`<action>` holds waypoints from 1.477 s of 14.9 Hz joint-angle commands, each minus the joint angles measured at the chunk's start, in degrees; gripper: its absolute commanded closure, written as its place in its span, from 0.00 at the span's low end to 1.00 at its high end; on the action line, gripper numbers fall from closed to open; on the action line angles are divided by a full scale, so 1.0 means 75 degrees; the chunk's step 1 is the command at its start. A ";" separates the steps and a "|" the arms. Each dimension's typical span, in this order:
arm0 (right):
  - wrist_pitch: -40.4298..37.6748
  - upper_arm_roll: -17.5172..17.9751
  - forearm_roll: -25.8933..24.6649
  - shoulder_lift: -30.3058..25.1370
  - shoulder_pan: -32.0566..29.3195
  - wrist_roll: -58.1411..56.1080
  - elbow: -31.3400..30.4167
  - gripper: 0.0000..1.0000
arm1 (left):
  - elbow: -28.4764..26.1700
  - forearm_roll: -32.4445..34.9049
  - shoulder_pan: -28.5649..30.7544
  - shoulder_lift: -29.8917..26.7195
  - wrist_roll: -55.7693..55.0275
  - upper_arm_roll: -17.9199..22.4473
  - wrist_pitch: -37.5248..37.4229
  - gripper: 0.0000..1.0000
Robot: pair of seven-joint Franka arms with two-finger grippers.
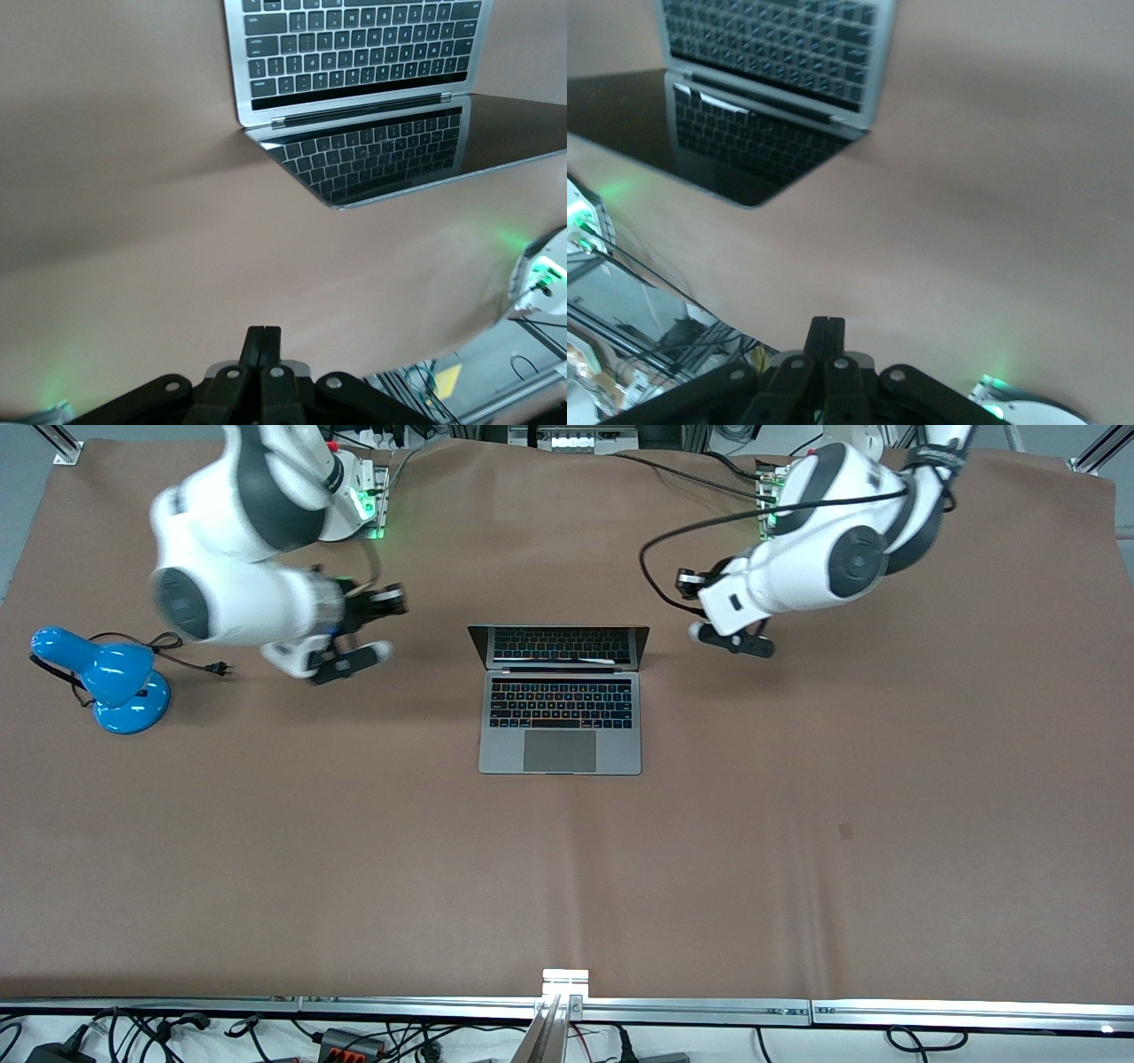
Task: Close laptop with both arms from behind
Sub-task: 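Move both grippers toward the laptop screen's back edge, then push the laptop screen down with both grippers until it shuts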
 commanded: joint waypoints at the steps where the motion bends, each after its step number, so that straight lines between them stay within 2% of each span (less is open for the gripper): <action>1: 0.0736 -0.0084 0.0493 -0.0318 0.0680 -0.0046 -0.0873 1.00 | -0.0717 -0.0458 0.0100 -0.0332 0.0040 -0.0636 0.0955 1.00; 3: 0.1239 -0.0096 0.0519 -0.0342 0.1218 -0.0023 -0.1167 1.00 | -0.0801 -0.0495 0.0100 -0.0262 -0.0064 -0.0919 0.1263 1.00; 5: 0.2081 -0.0096 0.0589 -0.0318 0.1839 0.0431 -0.1576 1.00 | -0.0801 -0.0483 0.0100 -0.0261 -0.0171 -0.0932 0.1252 1.00; 7: 0.2552 -0.0096 0.0601 -0.0237 0.2227 0.0668 -0.1637 1.00 | -0.0801 -0.0483 0.0088 -0.0192 -0.0182 -0.0955 0.1345 1.00; 10: 0.3150 -0.0107 0.0577 -0.0131 0.2252 0.0880 -0.1578 1.00 | -0.0743 -0.0483 0.0100 0.0031 -0.0194 -0.0944 0.1719 1.00; 18: 0.4462 -0.0154 0.0589 0.0138 0.2076 0.0880 -0.1508 1.00 | -0.0287 -0.0460 0.0065 0.1284 -0.0194 -0.0944 0.2973 1.00; 22: 0.4640 -0.0178 0.0542 0.0478 0.1889 0.0880 -0.1122 1.00 | 0.0054 -0.0366 -0.0005 0.1941 -0.0194 -0.0932 0.3535 1.00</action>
